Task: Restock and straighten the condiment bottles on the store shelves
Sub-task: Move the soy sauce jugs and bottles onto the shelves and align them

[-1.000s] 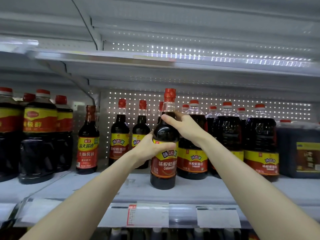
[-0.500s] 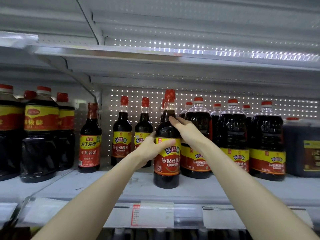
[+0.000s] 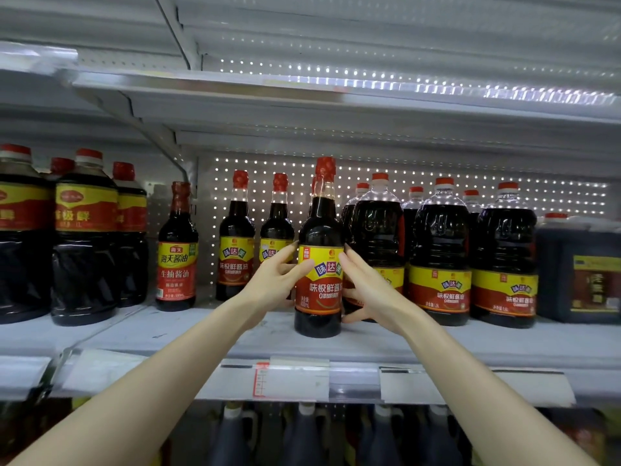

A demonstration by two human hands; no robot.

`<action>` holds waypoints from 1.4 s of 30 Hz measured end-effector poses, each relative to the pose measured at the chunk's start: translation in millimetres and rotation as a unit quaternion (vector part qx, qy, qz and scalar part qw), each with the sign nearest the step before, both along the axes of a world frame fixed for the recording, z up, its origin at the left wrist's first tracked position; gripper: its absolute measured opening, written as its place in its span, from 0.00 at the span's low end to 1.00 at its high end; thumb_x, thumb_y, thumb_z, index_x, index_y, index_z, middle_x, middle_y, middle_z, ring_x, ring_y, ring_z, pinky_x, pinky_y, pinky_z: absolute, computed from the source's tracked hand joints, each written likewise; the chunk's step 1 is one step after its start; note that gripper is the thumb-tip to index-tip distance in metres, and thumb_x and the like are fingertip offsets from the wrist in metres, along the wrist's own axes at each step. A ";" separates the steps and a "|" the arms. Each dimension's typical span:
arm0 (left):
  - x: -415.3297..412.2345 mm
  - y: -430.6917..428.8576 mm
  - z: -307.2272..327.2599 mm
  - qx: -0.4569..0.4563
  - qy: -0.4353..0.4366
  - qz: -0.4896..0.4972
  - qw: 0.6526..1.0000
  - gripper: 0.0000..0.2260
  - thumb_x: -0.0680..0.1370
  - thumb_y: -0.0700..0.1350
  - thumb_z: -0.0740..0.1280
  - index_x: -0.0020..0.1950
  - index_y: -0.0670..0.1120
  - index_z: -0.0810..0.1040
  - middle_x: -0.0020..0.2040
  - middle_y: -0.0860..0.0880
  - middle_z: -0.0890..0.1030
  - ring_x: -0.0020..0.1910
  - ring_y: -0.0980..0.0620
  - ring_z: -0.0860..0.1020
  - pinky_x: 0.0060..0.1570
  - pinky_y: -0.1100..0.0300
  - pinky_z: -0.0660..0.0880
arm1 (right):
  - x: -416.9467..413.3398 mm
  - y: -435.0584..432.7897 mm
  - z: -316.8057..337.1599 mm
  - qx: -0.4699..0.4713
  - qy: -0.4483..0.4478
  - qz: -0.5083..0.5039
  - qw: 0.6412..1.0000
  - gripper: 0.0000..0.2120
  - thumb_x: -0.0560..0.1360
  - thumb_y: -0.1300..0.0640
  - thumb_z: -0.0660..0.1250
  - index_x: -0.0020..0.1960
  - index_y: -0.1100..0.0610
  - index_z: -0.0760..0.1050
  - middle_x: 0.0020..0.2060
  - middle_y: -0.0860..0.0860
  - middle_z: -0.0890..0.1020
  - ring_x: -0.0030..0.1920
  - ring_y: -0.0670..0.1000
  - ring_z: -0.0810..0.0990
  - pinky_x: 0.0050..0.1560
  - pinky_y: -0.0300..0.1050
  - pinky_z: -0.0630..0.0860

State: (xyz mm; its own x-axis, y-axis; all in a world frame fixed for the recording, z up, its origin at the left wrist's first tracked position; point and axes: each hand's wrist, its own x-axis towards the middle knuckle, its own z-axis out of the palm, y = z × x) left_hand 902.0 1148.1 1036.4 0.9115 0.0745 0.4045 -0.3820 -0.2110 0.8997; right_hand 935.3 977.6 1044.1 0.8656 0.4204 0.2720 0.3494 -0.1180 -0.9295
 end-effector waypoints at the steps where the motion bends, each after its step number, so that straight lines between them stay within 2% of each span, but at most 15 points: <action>1: -2.3 0.3 -1.1 0.000 0.003 -0.002 1.000 0.29 0.80 0.49 0.65 0.78 0.54 0.57 0.54 0.53 0.77 0.48 0.60 0.76 0.42 0.57 0.77 | -1.2 -1.0 -3.3 0.004 0.002 0.001 1.000 0.26 0.81 0.41 0.53 0.77 0.38 0.49 0.67 0.40 0.66 0.71 0.54 0.67 0.60 0.61 0.75; 5: -8.9 -2.7 -1.5 -0.011 0.017 -0.022 1.000 0.30 0.80 0.50 0.64 0.78 0.58 0.53 0.51 0.58 0.78 0.47 0.60 0.76 0.41 0.56 0.77 | -3.3 -0.2 -8.3 0.015 0.014 0.010 1.000 0.28 0.80 0.40 0.54 0.77 0.36 0.45 0.75 0.45 0.61 0.73 0.56 0.63 0.63 0.66 0.70; 8: -8.6 -3.5 -1.7 -0.028 0.019 -0.028 0.999 0.31 0.80 0.50 0.64 0.78 0.58 0.52 0.51 0.58 0.78 0.48 0.60 0.76 0.50 0.49 0.77 | -3.2 3.1 -7.7 0.021 0.025 0.009 0.999 0.29 0.80 0.39 0.54 0.77 0.36 0.45 0.76 0.47 0.60 0.74 0.57 0.62 0.63 0.69 0.69; 10: -7.3 -2.5 -2.9 -0.034 0.021 -0.029 0.999 0.30 0.80 0.50 0.64 0.78 0.58 0.53 0.52 0.57 0.79 0.49 0.59 0.77 0.54 0.46 0.76 | -3.1 5.5 -8.2 0.024 0.025 0.011 0.999 0.29 0.80 0.39 0.53 0.77 0.36 0.45 0.76 0.47 0.61 0.73 0.55 0.63 0.63 0.67 0.69; 14: -1.8 -1.0 -3.6 -0.029 0.023 -0.026 0.999 0.29 0.80 0.51 0.63 0.78 0.58 0.54 0.57 0.53 0.79 0.51 0.58 0.78 0.48 0.52 0.77 | 0.0 10.3 -10.1 0.035 0.011 0.012 0.999 0.27 0.82 0.41 0.52 0.78 0.40 0.46 0.72 0.47 0.65 0.62 0.48 0.67 0.64 0.60 0.69; 17: 3.9 -0.1 -3.6 -0.023 0.027 -0.024 0.999 0.28 0.80 0.52 0.62 0.78 0.58 0.54 0.56 0.54 0.78 0.50 0.59 0.77 0.47 0.56 0.77 | 3.1 12.5 -10.4 0.040 0.014 0.013 0.999 0.26 0.82 0.41 0.51 0.77 0.39 0.47 0.64 0.44 0.68 0.62 0.48 0.67 0.63 0.62 0.69; 19: 6.8 0.5 -3.1 -0.021 0.028 -0.023 0.999 0.27 0.81 0.52 0.62 0.78 0.55 0.56 0.56 0.54 0.78 0.50 0.59 0.77 0.43 0.61 0.76 | 5.3 14.7 -10.5 0.043 0.010 0.010 0.999 0.26 0.82 0.42 0.51 0.78 0.40 0.48 0.67 0.45 0.68 0.61 0.47 0.67 0.60 0.57 0.70; 21: 8.6 1.5 -1.3 -0.033 0.037 -0.024 0.998 0.24 0.81 0.52 0.61 0.76 0.53 0.61 0.54 0.55 0.78 0.48 0.59 0.77 0.42 0.59 0.76 | 6.8 16.8 -10.4 0.040 0.014 0.007 0.999 0.26 0.82 0.41 0.51 0.77 0.39 0.47 0.69 0.47 0.67 0.64 0.49 0.68 0.59 0.57 0.70; 23: 12.6 3.4 1.1 -0.048 0.045 -0.024 0.998 0.22 0.81 0.52 0.61 0.74 0.49 0.64 0.52 0.55 0.79 0.47 0.59 0.77 0.44 0.57 0.77 | 9.8 18.5 -9.3 0.036 0.022 0.000 0.999 0.27 0.81 0.40 0.52 0.77 0.37 0.47 0.71 0.47 0.66 0.71 0.54 0.66 0.60 0.63 0.70; 25: 16.8 4.8 3.2 -0.051 0.047 -0.024 0.997 0.23 0.81 0.52 0.61 0.74 0.48 0.64 0.53 0.53 0.79 0.48 0.58 0.78 0.48 0.54 0.78 | 12.7 20.7 -8.3 0.038 0.033 -0.009 0.999 0.27 0.81 0.39 0.52 0.77 0.37 0.47 0.74 0.48 0.63 0.73 0.56 0.64 0.62 0.67 0.69; 28: 19.2 3.5 3.4 -0.051 0.049 -0.020 0.997 0.24 0.81 0.52 0.61 0.76 0.48 0.61 0.53 0.53 0.79 0.49 0.57 0.78 0.48 0.53 0.78 | 15.6 24.7 -7.9 0.038 0.031 -0.018 0.999 0.28 0.81 0.39 0.52 0.77 0.37 0.46 0.75 0.49 0.63 0.73 0.57 0.63 0.64 0.68 0.67; 32: 16.3 1.1 -0.2 -0.040 0.039 -0.011 0.998 0.22 0.81 0.51 0.61 0.74 0.48 0.64 0.50 0.56 0.78 0.47 0.59 0.77 0.41 0.61 0.75 | 15.6 22.6 -7.4 0.041 0.039 -0.020 0.998 0.26 0.81 0.39 0.52 0.77 0.39 0.50 0.73 0.49 0.64 0.72 0.57 0.65 0.61 0.68 0.69; 36: 14.5 0.9 -6.6 -0.025 0.023 -0.021 0.999 0.24 0.81 0.51 0.61 0.76 0.52 0.61 0.56 0.56 0.78 0.52 0.60 0.77 0.41 0.66 0.73 | 16.3 18.4 -4.9 0.049 0.042 -0.015 0.998 0.27 0.80 0.37 0.52 0.77 0.39 0.51 0.73 0.49 0.66 0.70 0.56 0.68 0.57 0.64 0.73; 39: 13.4 0.0 -7.6 -0.035 0.025 -0.030 0.999 0.24 0.81 0.51 0.60 0.77 0.53 0.60 0.57 0.56 0.77 0.51 0.60 0.76 0.43 0.63 0.74 | 17.4 20.3 -4.0 0.045 0.045 -0.014 0.998 0.27 0.79 0.35 0.52 0.76 0.38 0.52 0.72 0.48 0.68 0.69 0.56 0.69 0.54 0.62 0.74; 42: 14.4 -0.7 -6.0 -0.056 0.039 -0.029 0.997 0.24 0.82 0.52 0.59 0.77 0.53 0.59 0.55 0.55 0.75 0.47 0.61 0.74 0.44 0.58 0.76 | 18.5 21.2 -4.8 0.048 0.048 -0.014 0.998 0.27 0.79 0.35 0.51 0.76 0.39 0.54 0.67 0.47 0.71 0.65 0.54 0.71 0.55 0.63 0.74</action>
